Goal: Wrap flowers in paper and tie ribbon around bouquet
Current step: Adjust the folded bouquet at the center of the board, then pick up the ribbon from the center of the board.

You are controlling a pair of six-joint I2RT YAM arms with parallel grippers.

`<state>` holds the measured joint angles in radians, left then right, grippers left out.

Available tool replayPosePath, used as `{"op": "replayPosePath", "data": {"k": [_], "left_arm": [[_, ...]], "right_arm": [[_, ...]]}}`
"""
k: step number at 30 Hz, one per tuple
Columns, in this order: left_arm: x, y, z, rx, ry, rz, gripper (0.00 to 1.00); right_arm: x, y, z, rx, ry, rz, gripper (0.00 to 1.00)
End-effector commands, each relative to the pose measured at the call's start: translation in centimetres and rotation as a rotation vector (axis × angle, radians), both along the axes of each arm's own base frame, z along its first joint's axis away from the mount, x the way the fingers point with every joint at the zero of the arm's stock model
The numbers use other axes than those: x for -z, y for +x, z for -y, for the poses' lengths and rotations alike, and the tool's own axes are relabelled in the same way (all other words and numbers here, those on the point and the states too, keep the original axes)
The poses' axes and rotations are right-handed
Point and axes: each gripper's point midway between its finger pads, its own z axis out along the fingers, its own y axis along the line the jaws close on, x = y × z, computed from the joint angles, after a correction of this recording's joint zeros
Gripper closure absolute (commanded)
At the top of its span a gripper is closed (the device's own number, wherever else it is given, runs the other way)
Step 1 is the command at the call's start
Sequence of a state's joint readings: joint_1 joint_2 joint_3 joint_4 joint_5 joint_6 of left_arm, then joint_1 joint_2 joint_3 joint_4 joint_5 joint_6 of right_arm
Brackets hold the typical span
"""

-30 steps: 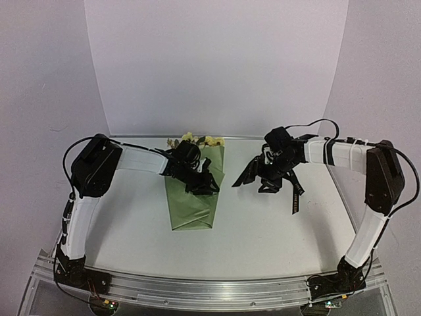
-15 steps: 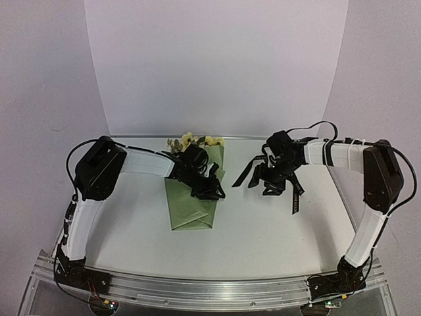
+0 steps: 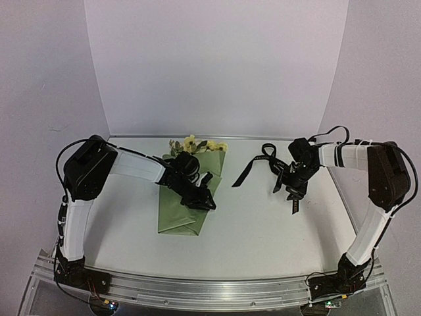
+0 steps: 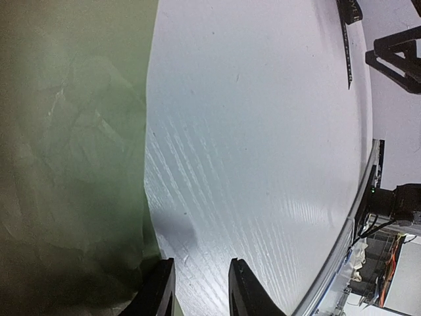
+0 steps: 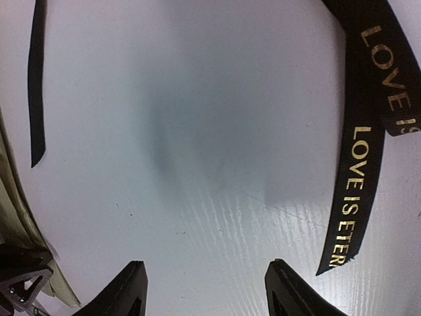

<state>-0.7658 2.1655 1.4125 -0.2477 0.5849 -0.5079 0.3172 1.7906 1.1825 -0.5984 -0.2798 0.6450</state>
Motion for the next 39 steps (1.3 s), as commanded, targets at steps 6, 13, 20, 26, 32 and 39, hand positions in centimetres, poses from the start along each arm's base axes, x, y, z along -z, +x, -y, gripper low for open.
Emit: {"op": "replayPosePath", "data": {"k": [6,13,20,26,32,39], "left_arm": [[-6.3,1.3,1.8,0.034,-0.089,0.098,0.64],[-11.4,2.2,3.0,0.016,-0.196,0.155,0.59],[-13.6,2.1,2.7,0.013,-0.224,0.194,0.54],[-15.9,2.1,2.1,-0.001,-0.240,0.238,0.53],[-18.3,2.5,0.1,-0.054,-0.253,0.282,0.53],[-21.0,2.7,-4.2,-0.161,-0.246,0.336,0.51]], "right_arm": [[-2.7,1.0,2.1,-0.060,-0.123,0.074,0.33],[-3.5,2.1,3.8,-0.088,-0.136,0.097,0.27],[-3.7,3.3,6.4,-0.143,-0.217,0.145,0.23],[-3.5,5.4,8.0,-0.171,-0.241,0.184,0.20],[-2.7,8.4,7.5,-0.149,-0.147,0.173,0.18],[-0.4,9.7,7.8,-0.090,-0.083,0.094,0.21]]}}
